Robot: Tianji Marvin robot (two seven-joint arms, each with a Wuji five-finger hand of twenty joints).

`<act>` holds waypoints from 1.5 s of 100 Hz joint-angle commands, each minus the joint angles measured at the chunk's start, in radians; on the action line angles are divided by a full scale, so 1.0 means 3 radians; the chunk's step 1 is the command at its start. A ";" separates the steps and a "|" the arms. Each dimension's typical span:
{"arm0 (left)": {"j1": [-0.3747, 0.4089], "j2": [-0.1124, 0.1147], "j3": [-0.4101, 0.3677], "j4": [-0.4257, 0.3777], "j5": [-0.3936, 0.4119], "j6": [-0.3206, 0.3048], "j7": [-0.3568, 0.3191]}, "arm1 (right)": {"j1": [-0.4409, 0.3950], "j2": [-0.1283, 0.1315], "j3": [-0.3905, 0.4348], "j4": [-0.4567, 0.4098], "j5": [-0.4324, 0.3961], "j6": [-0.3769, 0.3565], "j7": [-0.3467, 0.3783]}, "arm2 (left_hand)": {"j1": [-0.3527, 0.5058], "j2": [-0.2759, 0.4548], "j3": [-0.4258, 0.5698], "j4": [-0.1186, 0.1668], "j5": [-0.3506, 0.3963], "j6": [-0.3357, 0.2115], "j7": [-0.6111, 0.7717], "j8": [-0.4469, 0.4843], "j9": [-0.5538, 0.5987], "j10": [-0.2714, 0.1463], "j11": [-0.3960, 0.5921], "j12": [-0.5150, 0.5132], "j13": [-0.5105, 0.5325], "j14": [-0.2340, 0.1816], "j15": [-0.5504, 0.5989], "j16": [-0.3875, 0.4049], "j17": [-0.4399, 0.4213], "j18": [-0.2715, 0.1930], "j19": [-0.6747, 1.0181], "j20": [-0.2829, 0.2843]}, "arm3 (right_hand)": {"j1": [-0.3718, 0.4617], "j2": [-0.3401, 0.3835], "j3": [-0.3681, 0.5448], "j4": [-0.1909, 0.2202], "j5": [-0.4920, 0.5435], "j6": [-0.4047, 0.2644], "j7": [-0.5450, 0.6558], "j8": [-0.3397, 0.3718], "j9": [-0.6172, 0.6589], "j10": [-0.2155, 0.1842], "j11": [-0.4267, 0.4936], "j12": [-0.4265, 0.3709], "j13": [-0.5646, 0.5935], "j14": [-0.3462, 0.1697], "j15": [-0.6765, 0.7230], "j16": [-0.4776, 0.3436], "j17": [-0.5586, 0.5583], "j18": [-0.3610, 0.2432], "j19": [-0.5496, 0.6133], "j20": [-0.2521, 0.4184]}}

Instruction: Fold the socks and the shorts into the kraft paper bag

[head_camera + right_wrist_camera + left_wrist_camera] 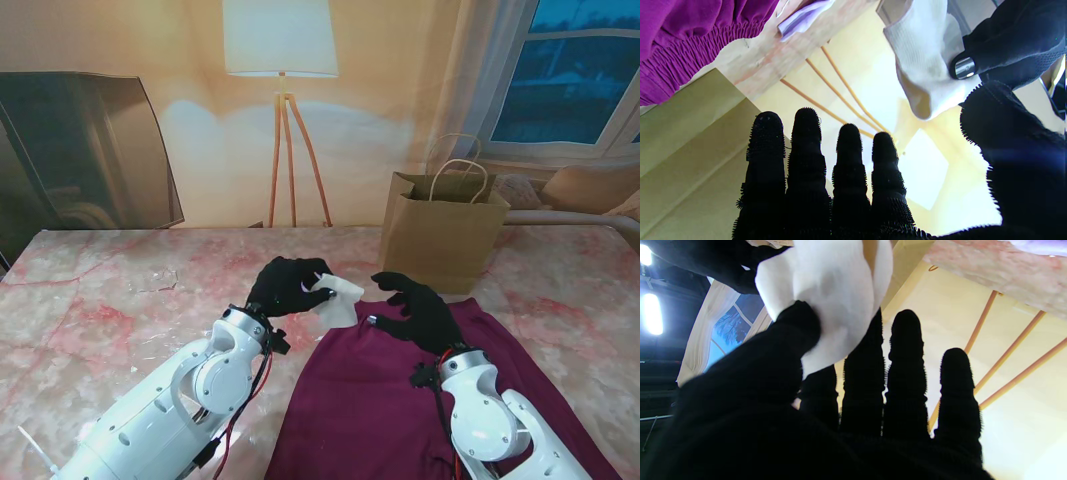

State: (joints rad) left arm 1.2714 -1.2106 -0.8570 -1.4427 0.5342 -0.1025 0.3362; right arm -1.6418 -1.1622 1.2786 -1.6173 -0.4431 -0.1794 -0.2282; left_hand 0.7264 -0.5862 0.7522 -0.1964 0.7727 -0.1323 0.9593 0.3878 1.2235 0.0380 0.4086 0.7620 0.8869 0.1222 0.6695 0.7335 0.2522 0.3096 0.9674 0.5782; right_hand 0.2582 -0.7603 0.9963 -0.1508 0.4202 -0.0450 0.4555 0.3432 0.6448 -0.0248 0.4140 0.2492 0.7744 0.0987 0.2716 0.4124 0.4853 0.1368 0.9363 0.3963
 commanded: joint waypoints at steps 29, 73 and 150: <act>-0.0103 -0.0115 0.0186 0.0038 -0.0064 -0.0036 0.0123 | -0.0127 -0.0037 0.0010 -0.0205 0.0207 0.0040 -0.0012 | 0.0136 -0.0092 0.0131 0.0065 0.0078 -0.0122 0.0104 0.0056 0.0094 -0.0074 -0.0050 0.0039 -0.0027 -0.0043 0.0029 0.0012 -0.0044 0.0034 0.0045 0.0035 | 0.0013 -0.0324 0.0263 -0.0184 -0.0223 0.0109 -0.0065 -0.0075 -0.0183 0.0096 0.0009 0.0031 0.0048 0.0114 -0.0037 -0.0106 0.0191 -0.0011 0.0053 -0.0124; -0.0120 -0.0172 0.0309 0.0076 -0.0088 -0.0147 0.0243 | -0.0065 -0.0069 -0.0079 -0.0179 0.0309 0.0096 -0.0074 | 0.0129 -0.0090 0.0132 0.0062 0.0072 -0.0141 0.0113 0.0051 0.0088 -0.0085 -0.0060 0.0038 -0.0048 -0.0046 -0.0004 -0.0002 -0.0082 0.0029 0.0010 0.0023 | 0.0735 -0.0313 0.0357 -0.0058 0.0067 0.0038 0.0304 0.0307 0.0042 0.0056 0.0608 0.0276 0.0426 -0.0014 0.0225 0.0018 0.0534 -0.0144 0.0270 -0.0226; -0.0068 -0.0148 0.0272 0.0061 -0.0112 -0.0195 0.0193 | 0.0087 -0.0182 -0.0218 -0.0067 0.0139 0.0197 -0.0627 | -0.0059 -0.0110 0.0175 0.0015 -0.0221 0.0184 -0.0544 -0.0085 -0.0553 -0.0017 -0.0217 -0.0359 -0.0397 -0.0010 -0.0424 -0.0208 -0.0242 0.0028 -0.0184 0.0018 | 0.1439 -0.0473 0.0554 -0.0454 0.1597 -0.1126 0.1922 0.0556 0.1999 0.0017 0.0971 0.0633 0.1780 0.0048 0.2081 0.0970 0.1961 0.0023 0.1674 0.0044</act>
State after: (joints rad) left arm 1.2411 -1.2627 -0.7682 -1.4107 0.4981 -0.1580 0.4042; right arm -1.6046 -1.2126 1.2084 -1.6225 -0.3921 -0.1266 -0.4206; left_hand 0.7255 -0.5975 0.7621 -0.1965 0.7339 -0.0974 0.8671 0.3673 1.1255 0.0383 0.3578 0.7143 0.8009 0.1222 0.5833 0.6905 0.2011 0.3110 0.9305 0.5782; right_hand 0.6490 -0.8786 1.1243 -0.2476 0.8486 -0.3235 0.9887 0.5238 1.1992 -0.0251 0.7166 0.4501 1.2762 0.0726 0.8359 0.6673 1.0239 0.1684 1.3653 0.3710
